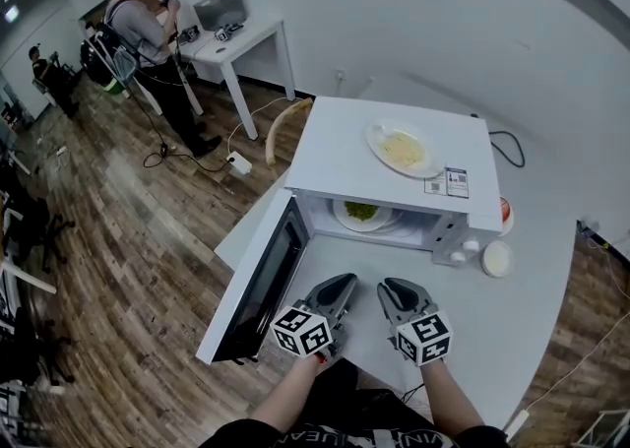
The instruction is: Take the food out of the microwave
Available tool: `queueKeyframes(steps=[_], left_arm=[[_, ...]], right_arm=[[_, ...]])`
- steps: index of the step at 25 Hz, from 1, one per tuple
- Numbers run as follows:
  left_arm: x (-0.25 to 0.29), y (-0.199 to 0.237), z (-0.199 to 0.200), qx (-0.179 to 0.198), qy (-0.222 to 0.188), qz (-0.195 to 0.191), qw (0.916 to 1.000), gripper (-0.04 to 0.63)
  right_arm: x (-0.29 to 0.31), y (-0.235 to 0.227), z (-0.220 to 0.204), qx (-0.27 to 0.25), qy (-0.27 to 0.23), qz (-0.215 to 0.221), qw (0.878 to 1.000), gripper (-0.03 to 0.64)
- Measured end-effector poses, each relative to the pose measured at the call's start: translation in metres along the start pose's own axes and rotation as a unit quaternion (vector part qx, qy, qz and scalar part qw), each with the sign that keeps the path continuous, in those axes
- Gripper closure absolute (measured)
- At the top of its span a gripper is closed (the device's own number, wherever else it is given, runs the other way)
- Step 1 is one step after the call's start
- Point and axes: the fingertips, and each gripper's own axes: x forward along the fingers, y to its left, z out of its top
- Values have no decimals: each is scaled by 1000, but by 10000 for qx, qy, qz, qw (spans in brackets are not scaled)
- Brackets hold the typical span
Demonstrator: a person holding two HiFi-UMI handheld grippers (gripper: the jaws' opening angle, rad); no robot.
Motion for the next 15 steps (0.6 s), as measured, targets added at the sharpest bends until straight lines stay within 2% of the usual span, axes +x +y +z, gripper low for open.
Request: queueKeyframes(steps=[5,10,15], left_arm=[[10,8,-3,12,146,-7,9999,577],[16,21,-7,59,321,66,9994,577],[20,33,-3,84,388,56,9992,577]], right_arm=[[13,-15,0,-569,313,-150,9978,560],[33,-27,1,-1255,603,-237,9900,559],[58,-37,8,-1645,745,-262,9832,558]])
